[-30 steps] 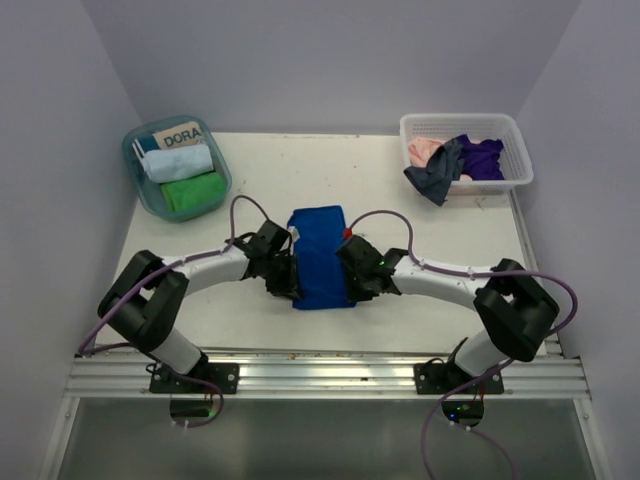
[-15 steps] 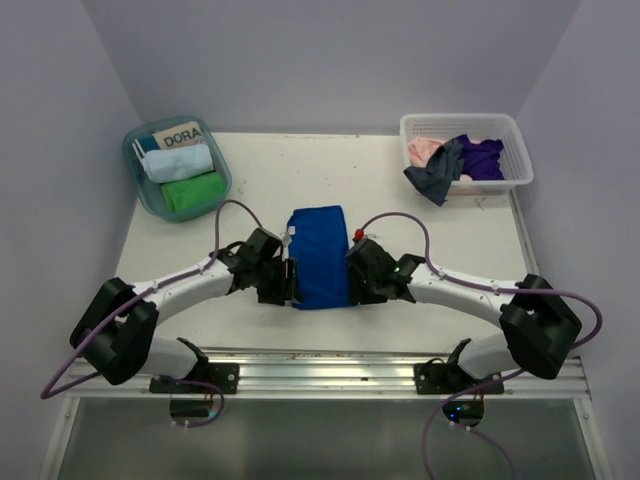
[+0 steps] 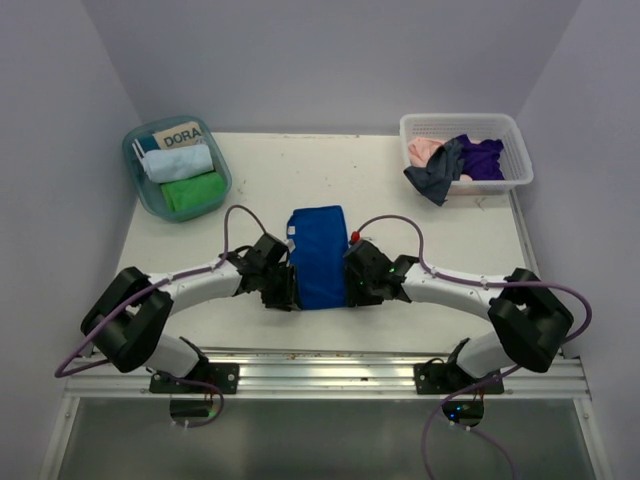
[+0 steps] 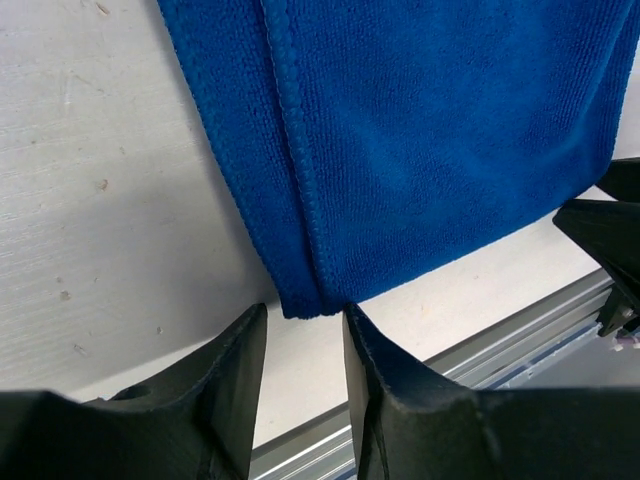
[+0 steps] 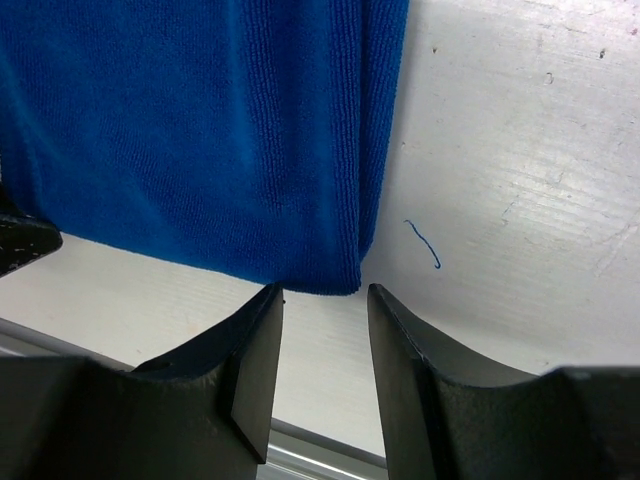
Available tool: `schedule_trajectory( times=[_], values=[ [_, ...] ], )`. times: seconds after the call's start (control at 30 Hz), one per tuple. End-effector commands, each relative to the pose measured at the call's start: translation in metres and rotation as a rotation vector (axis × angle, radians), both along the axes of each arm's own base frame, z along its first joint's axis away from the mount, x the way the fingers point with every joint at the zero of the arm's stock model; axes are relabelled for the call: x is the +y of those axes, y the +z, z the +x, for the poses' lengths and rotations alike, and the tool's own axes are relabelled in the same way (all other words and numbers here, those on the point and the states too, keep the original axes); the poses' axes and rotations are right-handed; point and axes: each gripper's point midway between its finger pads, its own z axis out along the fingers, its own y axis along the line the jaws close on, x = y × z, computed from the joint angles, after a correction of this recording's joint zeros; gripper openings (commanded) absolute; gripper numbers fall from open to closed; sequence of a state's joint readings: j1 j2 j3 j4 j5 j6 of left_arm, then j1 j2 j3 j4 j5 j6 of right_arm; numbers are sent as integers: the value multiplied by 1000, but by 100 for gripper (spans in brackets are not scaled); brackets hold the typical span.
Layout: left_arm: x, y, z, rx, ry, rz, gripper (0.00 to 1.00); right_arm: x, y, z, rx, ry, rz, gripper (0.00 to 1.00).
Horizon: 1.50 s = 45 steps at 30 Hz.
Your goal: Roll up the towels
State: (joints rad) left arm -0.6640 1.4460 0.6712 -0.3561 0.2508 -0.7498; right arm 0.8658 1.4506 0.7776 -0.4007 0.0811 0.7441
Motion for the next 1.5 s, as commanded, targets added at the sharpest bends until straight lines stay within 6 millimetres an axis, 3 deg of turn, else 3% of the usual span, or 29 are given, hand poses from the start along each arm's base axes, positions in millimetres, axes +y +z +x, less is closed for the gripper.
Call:
schedule_trajectory(
  times=[0.0, 0.1, 0.37, 0.57, 0.93, 1.17, 1.47],
  values=[
    [1, -8, 6, -23, 31, 15, 40, 6, -5, -1, 6, 8, 19, 43],
    [1, -9, 8, -28, 42, 21, 35, 7, -8, 0, 8, 9, 15, 39],
    [4, -12, 10, -21, 61, 45, 0, 10, -8, 3, 5, 15, 20, 20],
    [6, 3, 19, -62, 107, 58, 0, 13, 1, 6, -14, 14, 30, 0],
    [4, 47, 45, -161, 157, 60, 0, 16, 32, 19, -79, 14, 34, 0],
    [0, 76, 63, -198, 186, 64, 0, 18, 59, 45, -149, -3, 21, 0],
    [10, 82, 98, -191, 256, 43, 0, 23, 70, 86, -190, -14, -8, 0]
  ],
)
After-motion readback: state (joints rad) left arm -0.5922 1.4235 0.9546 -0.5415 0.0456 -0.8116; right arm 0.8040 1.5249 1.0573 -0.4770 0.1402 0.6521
